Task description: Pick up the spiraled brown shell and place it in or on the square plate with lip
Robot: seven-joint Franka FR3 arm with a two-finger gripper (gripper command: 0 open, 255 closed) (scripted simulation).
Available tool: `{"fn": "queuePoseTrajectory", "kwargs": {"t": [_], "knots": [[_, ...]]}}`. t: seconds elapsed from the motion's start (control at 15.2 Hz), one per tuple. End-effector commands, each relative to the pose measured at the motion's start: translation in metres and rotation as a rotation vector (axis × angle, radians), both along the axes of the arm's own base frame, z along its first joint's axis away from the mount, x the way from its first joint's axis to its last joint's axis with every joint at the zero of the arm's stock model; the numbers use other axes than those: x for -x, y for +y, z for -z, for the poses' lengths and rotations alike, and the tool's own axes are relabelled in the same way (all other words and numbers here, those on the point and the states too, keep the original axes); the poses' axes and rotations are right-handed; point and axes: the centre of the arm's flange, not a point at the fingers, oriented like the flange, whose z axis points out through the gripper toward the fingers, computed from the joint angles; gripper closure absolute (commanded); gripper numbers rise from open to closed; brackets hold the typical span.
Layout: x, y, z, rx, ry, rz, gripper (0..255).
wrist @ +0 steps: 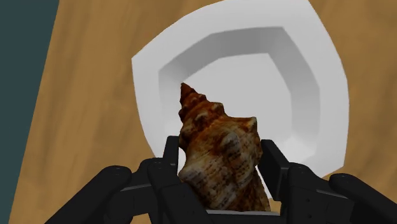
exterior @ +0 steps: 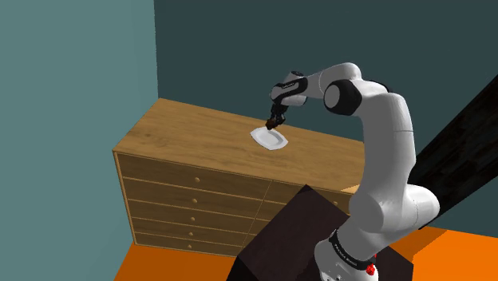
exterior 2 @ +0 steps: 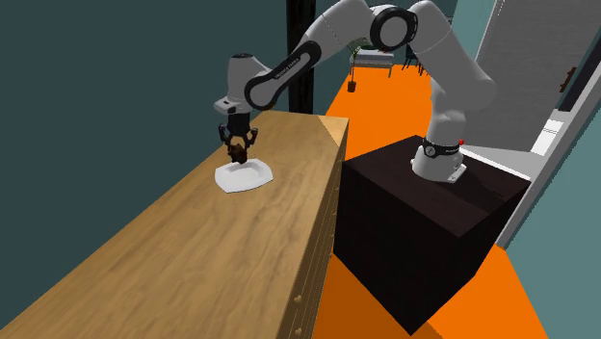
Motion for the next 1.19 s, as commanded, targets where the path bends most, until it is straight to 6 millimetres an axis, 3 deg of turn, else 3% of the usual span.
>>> {"fn": "queuePoseTrajectory", "kwargs": {"t": [0.0,0.86,1.12], "knots": [[0.009,-0.014,0.005,0.001,0.000,-0.001,255],[0.009,-0.014,0.073,0.001,0.000,-0.001,255],[0.009,-0.014,0.078,0.001,0.000,-0.001,255]]}}
